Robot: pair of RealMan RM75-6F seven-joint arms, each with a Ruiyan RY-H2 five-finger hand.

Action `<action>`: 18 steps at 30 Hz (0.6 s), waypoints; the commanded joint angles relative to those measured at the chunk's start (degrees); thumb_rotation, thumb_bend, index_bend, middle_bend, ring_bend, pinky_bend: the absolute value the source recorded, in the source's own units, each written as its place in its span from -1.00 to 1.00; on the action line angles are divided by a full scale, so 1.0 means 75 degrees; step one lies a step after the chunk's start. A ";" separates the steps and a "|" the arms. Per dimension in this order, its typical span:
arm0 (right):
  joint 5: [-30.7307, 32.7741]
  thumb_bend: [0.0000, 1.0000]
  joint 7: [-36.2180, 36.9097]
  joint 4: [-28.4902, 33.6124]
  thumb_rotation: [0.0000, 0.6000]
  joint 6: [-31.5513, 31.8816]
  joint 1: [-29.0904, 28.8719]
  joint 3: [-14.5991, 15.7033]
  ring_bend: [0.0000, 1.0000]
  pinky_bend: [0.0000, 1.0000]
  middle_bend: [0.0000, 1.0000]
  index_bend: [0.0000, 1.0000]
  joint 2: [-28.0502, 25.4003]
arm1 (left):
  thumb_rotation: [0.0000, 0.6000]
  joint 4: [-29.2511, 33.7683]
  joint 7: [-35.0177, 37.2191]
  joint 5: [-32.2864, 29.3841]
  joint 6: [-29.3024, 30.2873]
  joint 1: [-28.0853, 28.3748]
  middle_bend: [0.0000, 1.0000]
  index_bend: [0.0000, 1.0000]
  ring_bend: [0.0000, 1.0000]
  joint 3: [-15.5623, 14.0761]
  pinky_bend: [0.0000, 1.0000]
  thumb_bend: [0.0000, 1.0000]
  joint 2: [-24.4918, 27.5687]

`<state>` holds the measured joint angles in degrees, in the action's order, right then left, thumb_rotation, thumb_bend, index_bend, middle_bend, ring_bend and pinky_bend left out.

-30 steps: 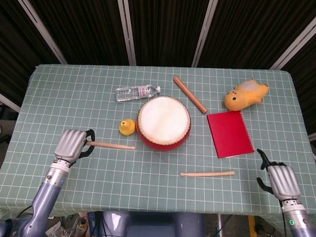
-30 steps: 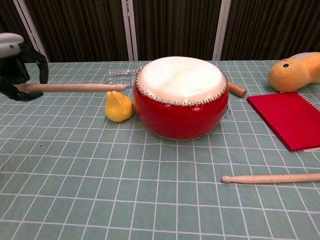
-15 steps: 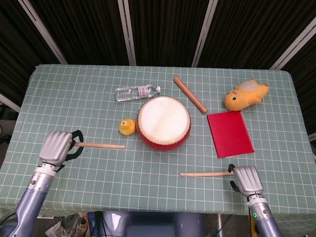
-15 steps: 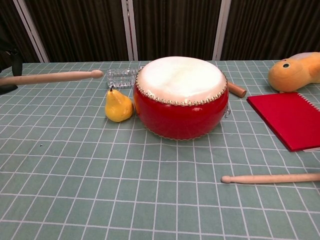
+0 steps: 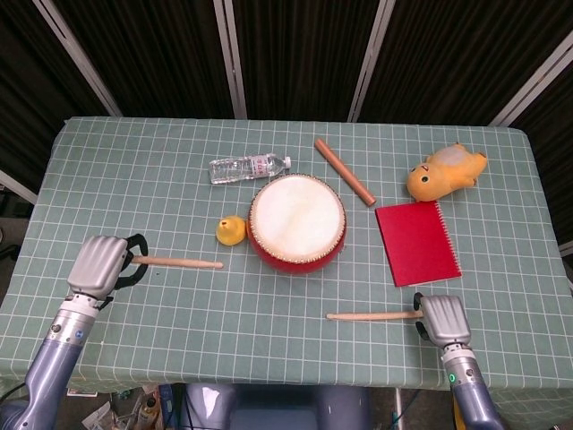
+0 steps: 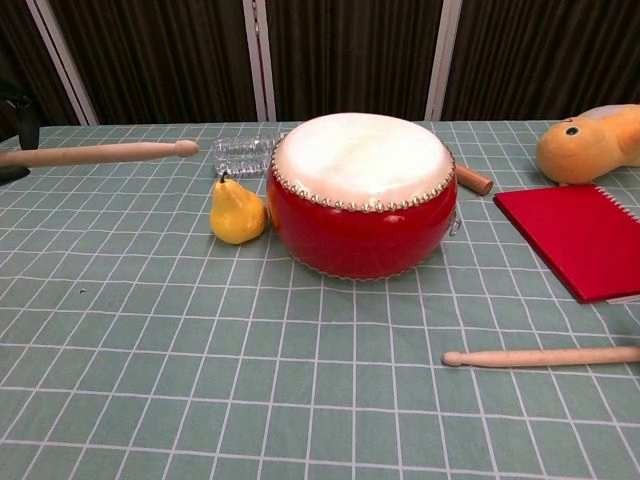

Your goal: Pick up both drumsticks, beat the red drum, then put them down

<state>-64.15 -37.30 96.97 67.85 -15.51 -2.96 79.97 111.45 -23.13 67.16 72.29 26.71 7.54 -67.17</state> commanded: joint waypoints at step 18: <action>0.0319 -0.29 -0.0159 -0.0521 1.00 0.0077 -0.0187 0.0061 1.00 1.00 1.00 -0.04 0.0617 | 1.00 -0.0096 -0.0063 -0.0086 -0.0094 0.0054 1.00 0.54 1.00 0.0029 1.00 0.06 -0.0032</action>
<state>-61.85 -38.43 93.13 68.43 -16.86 -2.53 84.50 110.73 -23.61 66.52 71.59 27.11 7.76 -67.41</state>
